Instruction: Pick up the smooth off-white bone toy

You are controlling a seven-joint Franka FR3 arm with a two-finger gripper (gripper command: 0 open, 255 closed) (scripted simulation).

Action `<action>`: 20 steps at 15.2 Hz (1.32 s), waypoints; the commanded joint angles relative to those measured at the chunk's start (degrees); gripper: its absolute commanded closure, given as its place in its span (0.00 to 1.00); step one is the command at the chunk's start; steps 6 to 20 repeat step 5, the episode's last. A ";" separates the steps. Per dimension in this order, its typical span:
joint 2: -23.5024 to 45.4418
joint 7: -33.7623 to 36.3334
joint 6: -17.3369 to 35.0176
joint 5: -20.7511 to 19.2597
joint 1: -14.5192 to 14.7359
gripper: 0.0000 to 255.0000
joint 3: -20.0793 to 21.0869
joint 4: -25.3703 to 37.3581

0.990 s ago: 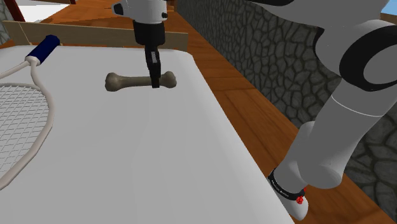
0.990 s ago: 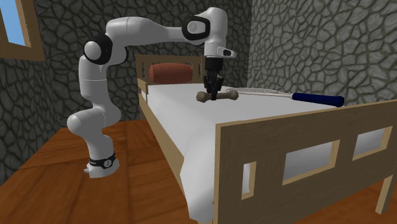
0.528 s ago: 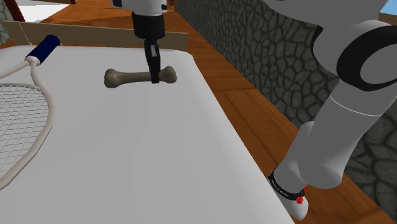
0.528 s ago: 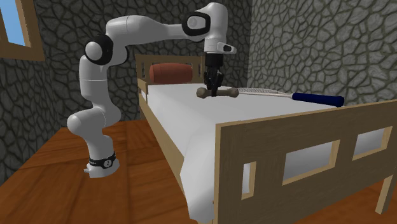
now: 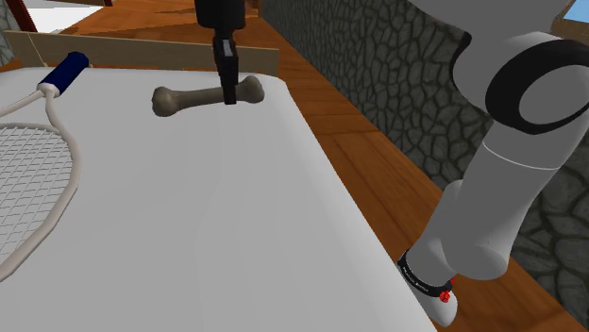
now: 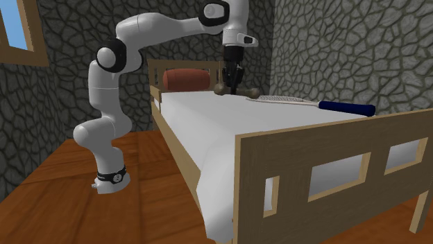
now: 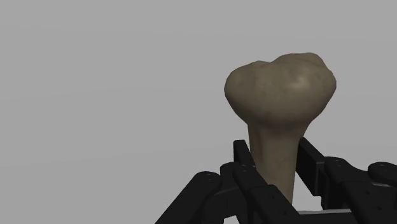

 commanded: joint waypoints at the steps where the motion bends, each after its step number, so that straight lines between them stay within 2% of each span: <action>1: 1.26 0.21 -2.16 -0.38 0.29 1.00 0.12 3.37; 4: 2.62 0.42 -4.50 -0.81 0.64 1.00 0.24 7.02; 20: 2.61 0.42 -4.50 -0.81 0.64 1.00 0.24 7.01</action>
